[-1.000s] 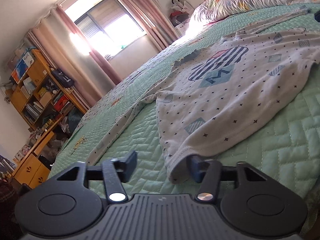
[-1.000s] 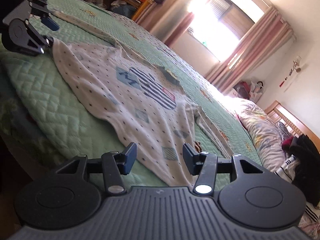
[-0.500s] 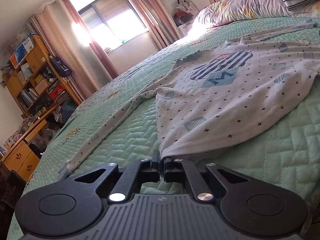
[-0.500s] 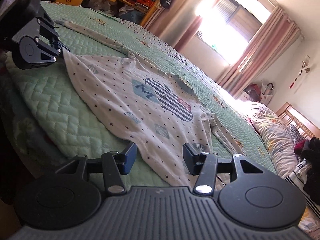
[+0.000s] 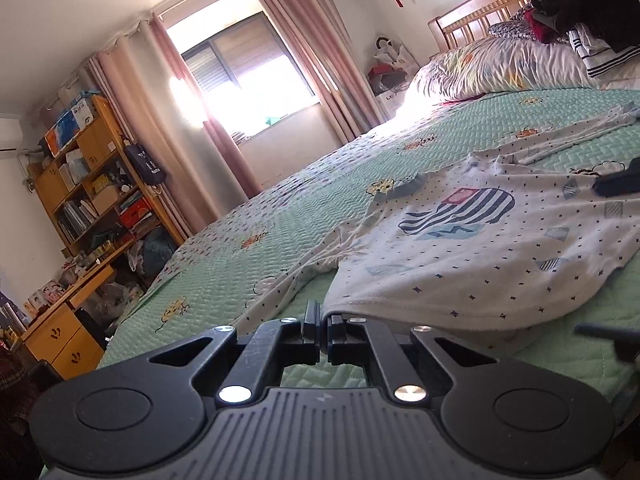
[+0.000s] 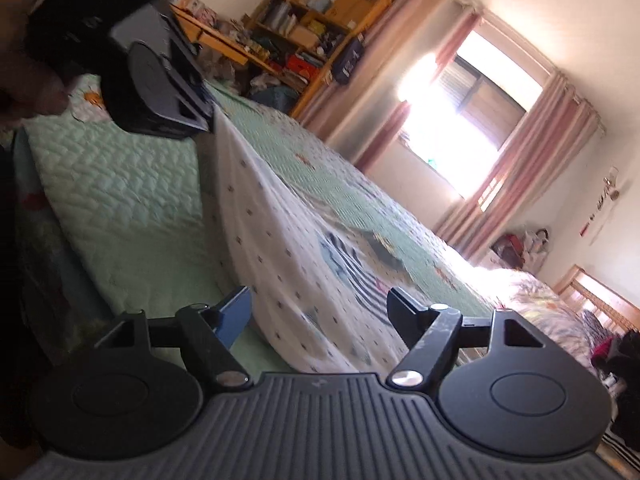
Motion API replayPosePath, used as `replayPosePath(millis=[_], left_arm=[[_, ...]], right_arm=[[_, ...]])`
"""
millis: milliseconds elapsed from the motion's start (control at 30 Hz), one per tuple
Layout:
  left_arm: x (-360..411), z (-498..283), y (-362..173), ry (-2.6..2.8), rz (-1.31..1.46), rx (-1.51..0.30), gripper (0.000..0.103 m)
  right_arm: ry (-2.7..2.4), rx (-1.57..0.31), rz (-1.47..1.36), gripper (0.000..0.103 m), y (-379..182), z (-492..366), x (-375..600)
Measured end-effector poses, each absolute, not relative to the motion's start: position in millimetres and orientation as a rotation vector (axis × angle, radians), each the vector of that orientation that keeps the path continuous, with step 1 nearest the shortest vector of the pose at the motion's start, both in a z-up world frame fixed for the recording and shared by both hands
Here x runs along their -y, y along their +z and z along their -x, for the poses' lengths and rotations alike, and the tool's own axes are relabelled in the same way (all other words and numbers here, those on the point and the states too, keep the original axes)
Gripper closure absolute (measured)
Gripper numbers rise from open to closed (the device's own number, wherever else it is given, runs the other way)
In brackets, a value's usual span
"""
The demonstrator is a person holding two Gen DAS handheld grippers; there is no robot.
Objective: Fold clothes
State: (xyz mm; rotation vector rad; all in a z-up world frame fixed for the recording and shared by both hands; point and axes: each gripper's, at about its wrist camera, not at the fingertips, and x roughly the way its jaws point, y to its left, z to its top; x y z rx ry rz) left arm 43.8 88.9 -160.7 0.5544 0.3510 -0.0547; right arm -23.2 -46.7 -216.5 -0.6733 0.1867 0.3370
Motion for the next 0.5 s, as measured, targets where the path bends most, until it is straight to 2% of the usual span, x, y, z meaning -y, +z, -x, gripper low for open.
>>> replayPosePath(millis=[133,300,500], left_arm=[[-88.9,-46.2,-160.7,-0.046,-0.554,-0.359,0.101],[-94.1,-48.1,-163.0,-0.040,-0.546,-0.377,0.101],[-100.7,-51.1,-168.4,-0.037,-0.532,-0.393,0.100]], right_arm=[[0.327,-0.095,0.680,0.027,-220.9,14.4,14.4],[0.237,-0.150,0.613,0.027,-231.1,-21.5,-5.5],[0.080,-0.209,0.562,0.027,-235.2,-37.5,30.9]])
